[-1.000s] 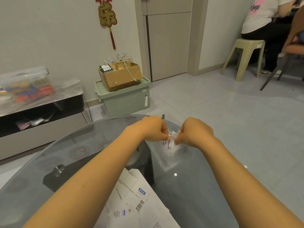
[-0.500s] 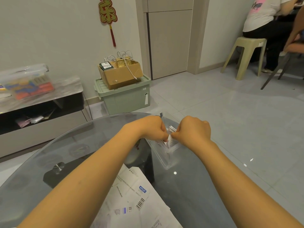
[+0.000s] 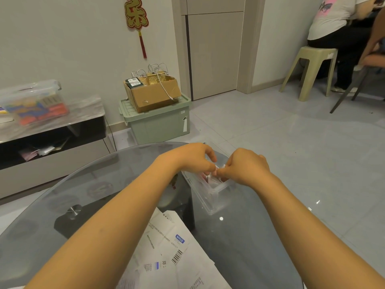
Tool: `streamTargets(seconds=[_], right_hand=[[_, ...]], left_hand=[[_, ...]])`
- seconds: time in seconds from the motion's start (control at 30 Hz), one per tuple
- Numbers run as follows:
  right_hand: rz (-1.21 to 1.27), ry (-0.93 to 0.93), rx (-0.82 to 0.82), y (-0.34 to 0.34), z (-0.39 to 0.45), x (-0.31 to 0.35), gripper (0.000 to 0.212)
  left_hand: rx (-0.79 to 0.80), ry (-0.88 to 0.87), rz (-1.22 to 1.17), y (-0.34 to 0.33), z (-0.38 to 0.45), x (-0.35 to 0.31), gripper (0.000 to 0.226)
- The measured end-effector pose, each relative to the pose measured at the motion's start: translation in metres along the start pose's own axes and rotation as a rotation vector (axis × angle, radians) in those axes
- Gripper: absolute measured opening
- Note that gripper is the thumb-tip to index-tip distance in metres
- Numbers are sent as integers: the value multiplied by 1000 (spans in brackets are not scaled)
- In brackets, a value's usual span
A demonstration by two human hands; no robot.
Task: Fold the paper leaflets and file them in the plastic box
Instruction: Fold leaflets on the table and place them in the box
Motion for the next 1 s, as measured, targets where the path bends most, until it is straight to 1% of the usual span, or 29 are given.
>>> streamTargets(seconds=[0.13, 0.2, 0.27, 0.37, 0.47, 0.57, 0.67, 0.77, 0.83, 0.9, 1.0], right_hand=[[38, -10, -32, 7, -1, -2, 48], [80, -21, -40, 13, -3, -4, 48], [115, -18, -47, 18, -6, -4, 42], [199, 14, -83, 26, -11, -2, 28], [367, 73, -150, 38, -20, 3, 25], [403, 196, -237, 50, -38, 15, 25], [452, 287, -266, 58, -66, 26, 23], [564, 355, -225, 59, -99, 42, 19], [601, 411, -148, 53, -119, 57, 18], [583, 466, -60, 41, -141, 70, 19], [541, 514, 25, 20, -163, 79, 18]], left_hand=[[-63, -26, 95, 6, -1, -6, 31], [-83, -50, 118, 6, -2, -10, 26], [-104, -56, 115, 8, -2, -12, 22], [-168, -49, 108, 15, -7, -17, 22], [-272, -47, 83, 28, -27, -26, 26], [-381, -22, 56, 38, -61, -26, 32], [-444, 9, 11, 38, -109, -28, 32], [-484, 48, -39, 30, -160, -26, 30], [-502, 91, -67, 22, -189, -21, 29], [-522, 146, -76, 11, -221, -10, 28], [-525, 196, -109, -5, -252, 6, 27]])
Point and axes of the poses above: each hand's wrist, its own z-axis towards the middle knuckle, its own y-axis out of the back of the hand, x = y × z, the point moved 10 cm from there along z, towards the middle knuckle, and after that the axes turned 9 degrees about -x, right-handed, at the moved point
